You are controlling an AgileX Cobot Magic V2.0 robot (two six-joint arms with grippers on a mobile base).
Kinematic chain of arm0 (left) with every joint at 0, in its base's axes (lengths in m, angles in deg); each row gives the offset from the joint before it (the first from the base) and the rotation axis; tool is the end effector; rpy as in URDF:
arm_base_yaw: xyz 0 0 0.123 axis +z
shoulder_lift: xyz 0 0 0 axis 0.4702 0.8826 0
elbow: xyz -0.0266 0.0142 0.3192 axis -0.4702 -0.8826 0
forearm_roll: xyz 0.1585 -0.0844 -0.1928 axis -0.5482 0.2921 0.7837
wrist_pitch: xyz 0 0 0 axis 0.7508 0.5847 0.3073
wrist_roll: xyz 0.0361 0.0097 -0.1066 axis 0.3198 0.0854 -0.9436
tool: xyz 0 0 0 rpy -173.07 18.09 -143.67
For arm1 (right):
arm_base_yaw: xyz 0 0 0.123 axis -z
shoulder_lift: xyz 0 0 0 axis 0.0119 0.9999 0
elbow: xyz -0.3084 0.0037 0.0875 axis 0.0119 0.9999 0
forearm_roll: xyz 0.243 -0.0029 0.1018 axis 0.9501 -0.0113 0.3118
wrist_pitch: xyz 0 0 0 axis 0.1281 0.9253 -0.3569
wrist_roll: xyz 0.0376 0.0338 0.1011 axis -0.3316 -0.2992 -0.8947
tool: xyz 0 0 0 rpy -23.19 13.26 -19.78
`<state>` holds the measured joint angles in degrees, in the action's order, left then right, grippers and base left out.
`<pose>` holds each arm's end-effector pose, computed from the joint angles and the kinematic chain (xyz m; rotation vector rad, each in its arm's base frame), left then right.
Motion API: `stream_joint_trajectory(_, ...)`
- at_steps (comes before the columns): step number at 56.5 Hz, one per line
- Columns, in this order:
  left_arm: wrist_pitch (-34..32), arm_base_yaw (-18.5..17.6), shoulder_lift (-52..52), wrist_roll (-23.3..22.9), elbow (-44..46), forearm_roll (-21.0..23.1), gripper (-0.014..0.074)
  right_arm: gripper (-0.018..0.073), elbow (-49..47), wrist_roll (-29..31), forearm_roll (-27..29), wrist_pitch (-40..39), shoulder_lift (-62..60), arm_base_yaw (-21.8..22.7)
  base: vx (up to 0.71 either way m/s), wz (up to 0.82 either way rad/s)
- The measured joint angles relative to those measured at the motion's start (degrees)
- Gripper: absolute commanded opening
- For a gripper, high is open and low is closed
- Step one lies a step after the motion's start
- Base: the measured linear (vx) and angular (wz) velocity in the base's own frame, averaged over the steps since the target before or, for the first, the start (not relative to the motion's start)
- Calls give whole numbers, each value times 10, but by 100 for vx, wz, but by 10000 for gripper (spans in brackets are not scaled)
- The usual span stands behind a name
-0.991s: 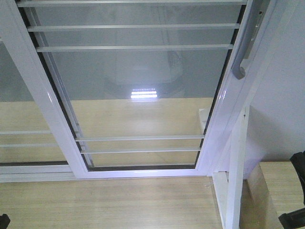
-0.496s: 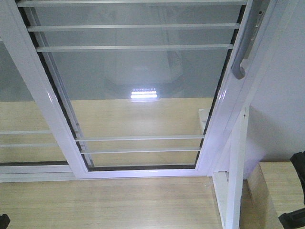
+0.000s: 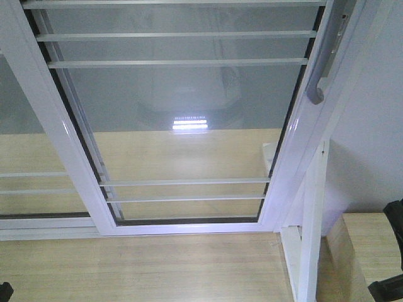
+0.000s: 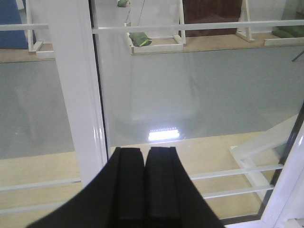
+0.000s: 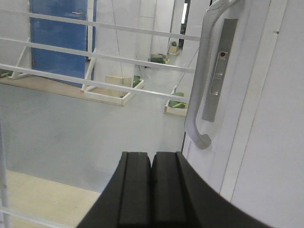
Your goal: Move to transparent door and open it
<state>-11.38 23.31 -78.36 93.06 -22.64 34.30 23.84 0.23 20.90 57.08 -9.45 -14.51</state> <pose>0.0520 -0.0067 0.1749 0.0907 1.7714 -0.0779 0.0535 0.0131 0.1977 -0.2877 1.5361 0.0868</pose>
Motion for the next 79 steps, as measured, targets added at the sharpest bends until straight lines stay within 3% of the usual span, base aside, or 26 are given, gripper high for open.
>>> stream_joint_trajectory(26, -5, 0, 0, 0, 0, 0, 3, -1, 0, 0, 0, 0, 0, 0, 0, 0)
stream_joint_trajectory(44, -96, 0, 0, 0, 0, 0, 3, -1, 0, 0, 0, 0, 0, 0, 0, 0)
stream_joint_trajectory(61, -109, 0, 0, 2, 0, 0, 3, -1, 0, 0, 0, -11, 0, 0, 0, 0)
stream_joint_trajectory(70, -149, 0, 0, 3, 1, 0, 3, -1, 0, 0, 0, -33, 0, 0, 0, 0)
stream_joint_trajectory(79, -169, 0, 0, 10, 55, 0, 3, -1, -34, 13, -1, -42, 0, 0, 0, 0)
